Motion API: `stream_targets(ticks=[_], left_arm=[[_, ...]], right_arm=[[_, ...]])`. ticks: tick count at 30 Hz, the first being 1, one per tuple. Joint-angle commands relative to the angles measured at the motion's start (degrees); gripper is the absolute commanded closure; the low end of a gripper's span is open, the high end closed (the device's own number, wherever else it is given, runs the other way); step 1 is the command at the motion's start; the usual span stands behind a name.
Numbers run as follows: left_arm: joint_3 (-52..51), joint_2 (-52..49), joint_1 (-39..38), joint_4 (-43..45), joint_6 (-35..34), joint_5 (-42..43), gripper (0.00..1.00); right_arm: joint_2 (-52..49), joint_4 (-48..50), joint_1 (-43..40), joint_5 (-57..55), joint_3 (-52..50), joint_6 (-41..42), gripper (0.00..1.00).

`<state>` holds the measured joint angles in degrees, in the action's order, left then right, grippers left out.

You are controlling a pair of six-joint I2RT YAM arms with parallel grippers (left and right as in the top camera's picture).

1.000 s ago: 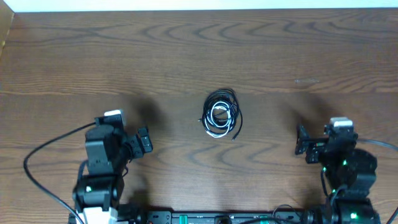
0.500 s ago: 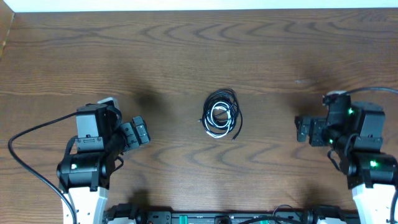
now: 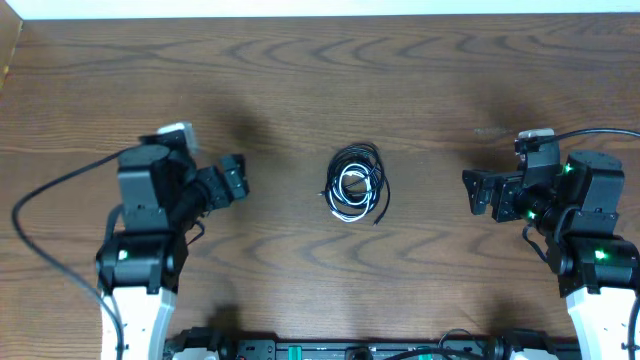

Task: Untangle cables
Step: 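Reach the left gripper to the cable bundle and grasp a black cable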

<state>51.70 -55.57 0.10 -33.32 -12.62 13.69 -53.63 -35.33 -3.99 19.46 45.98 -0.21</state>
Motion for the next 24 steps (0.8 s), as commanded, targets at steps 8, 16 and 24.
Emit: stream_targets(ticks=[8, 16, 24], left_arm=[[5.6, -16.8, -14.9, 3.2, 5.3, -1.3, 0.03], [5.6, -30.1, -25.4, 13.2, 4.9, -1.3, 0.12], [5.6, -40.4, -29.7, 19.6, 4.8, -6.4, 0.23]], right_arm=[[0.1, -0.4, 0.3, -1.3, 1.1, 0.9, 0.01], [0.1, -0.4, 0.3, -1.1, 1.1, 0.8, 0.01], [0.1, -0.5, 0.3, -1.1, 1.1, 0.9, 0.01]])
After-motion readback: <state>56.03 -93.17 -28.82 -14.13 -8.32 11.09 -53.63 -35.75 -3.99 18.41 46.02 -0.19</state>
